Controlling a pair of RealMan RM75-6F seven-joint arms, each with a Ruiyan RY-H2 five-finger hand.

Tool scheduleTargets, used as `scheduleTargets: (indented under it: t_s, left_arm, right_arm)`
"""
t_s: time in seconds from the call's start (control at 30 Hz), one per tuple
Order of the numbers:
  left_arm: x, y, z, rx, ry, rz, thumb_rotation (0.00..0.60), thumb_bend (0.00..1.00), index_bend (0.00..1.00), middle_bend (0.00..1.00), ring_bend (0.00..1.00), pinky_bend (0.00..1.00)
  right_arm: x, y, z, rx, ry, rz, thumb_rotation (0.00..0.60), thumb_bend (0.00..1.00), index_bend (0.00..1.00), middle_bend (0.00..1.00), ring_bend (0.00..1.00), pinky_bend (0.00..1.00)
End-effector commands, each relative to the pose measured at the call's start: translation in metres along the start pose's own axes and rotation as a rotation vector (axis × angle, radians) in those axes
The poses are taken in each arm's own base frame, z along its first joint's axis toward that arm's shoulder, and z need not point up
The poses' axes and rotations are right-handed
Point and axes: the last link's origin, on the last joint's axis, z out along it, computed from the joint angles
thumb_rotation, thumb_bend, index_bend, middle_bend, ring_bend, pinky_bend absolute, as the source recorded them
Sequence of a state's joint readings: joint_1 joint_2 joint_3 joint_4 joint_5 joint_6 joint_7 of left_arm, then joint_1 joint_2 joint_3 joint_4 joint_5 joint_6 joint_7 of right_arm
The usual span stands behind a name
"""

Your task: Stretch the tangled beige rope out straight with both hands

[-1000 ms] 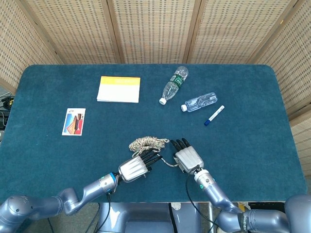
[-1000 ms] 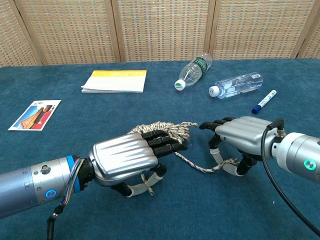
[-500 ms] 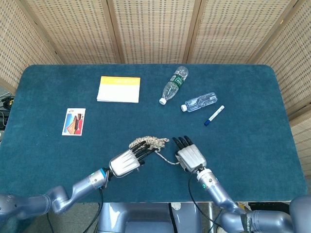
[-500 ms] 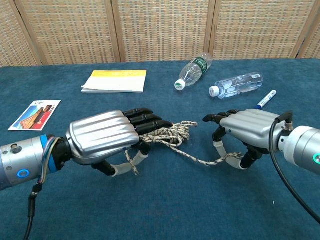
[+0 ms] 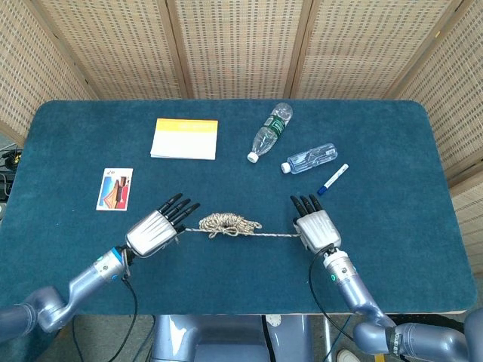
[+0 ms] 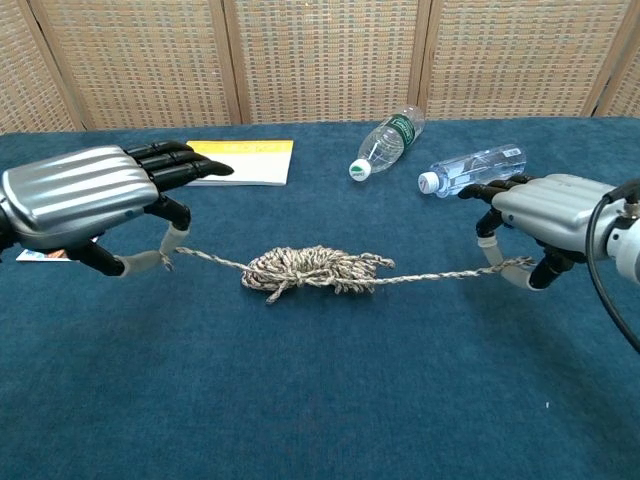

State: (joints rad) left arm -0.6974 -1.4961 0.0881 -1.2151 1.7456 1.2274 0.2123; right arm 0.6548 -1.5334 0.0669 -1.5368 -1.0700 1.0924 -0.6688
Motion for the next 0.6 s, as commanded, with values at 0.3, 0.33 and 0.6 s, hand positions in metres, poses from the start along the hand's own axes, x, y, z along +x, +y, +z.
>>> scheduleTargets:
  t_s: [0.3,0.33,0.6]
  left_arm:
    - [-0.003,-0.045,-0.039,0.111,-0.009,0.011,0.6,0.53,0.76,0.0,0.0,0.0]
    - [-0.004,-0.048,-0.042,0.115,-0.007,0.011,0.6,0.53,0.76,0.0,0.0,0.0]
    - [-0.008,-0.07,-0.069,0.153,-0.021,0.046,0.6,0.53,0.76,0.0,0.0,0.0]
  right_arm:
    - [0.001,0.043,-0.002,-0.113,0.015,-0.082,0.6,0.49,0.66,0.0,0.0,0.0]
    - [0.001,0.049,-0.002,-0.125,0.021,-0.091,0.6,0.49,0.66,0.0,0.0,0.0]
    - [-0.002,0.084,-0.012,-0.205,0.01,-0.1,0.6,0.49,0.66,0.0,0.0,0.0]
